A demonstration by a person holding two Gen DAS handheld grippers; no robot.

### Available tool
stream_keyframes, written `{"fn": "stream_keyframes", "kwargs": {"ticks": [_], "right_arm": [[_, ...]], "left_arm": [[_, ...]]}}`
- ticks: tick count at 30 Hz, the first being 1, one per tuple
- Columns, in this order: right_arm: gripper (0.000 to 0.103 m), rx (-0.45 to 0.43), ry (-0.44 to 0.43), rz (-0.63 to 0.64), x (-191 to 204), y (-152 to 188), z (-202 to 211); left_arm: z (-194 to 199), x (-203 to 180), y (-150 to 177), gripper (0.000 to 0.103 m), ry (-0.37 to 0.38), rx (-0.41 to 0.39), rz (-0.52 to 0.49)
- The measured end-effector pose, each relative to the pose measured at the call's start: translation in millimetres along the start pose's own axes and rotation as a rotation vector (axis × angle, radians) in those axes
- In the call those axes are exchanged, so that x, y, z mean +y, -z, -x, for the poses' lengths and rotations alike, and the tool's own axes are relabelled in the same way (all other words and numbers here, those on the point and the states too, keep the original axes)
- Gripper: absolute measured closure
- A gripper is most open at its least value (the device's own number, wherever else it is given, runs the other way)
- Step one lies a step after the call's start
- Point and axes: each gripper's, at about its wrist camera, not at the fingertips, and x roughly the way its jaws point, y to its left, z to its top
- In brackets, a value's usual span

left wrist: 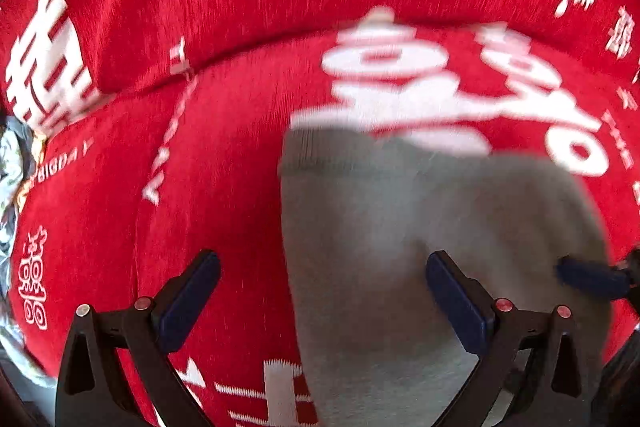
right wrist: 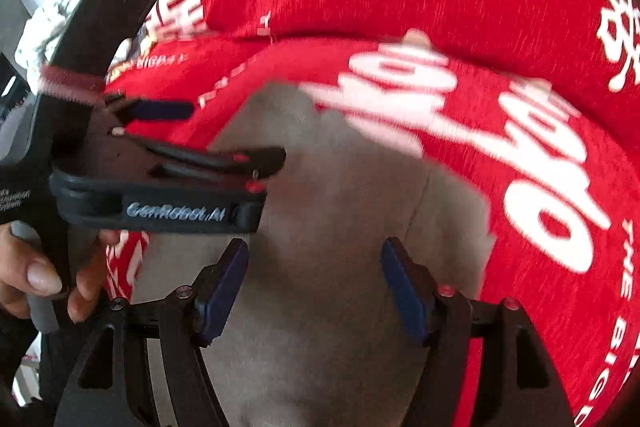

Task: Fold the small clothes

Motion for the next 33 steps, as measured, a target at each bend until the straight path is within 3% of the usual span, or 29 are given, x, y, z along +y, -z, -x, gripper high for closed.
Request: {"fn": "stream_keyframes", "kwargs": {"ticks": [4, 13, 33], "right_arm": [[0.031, -0.006, -0.011, 0.010, 6, 16, 11], [0.029, -0.008, 0.024, 0.064, 22, 47, 23], [0.026, -0.018, 0.074, 0.107, 37, 78, 35]], "left_arm": [[2, 9, 10, 0.000, 0.045, -0.001, 0.052], [26, 8, 25, 0.000, 0.048, -0.046, 0.034], [46, 10, 75, 0.000, 0.084, -0.078, 0.050]]}}
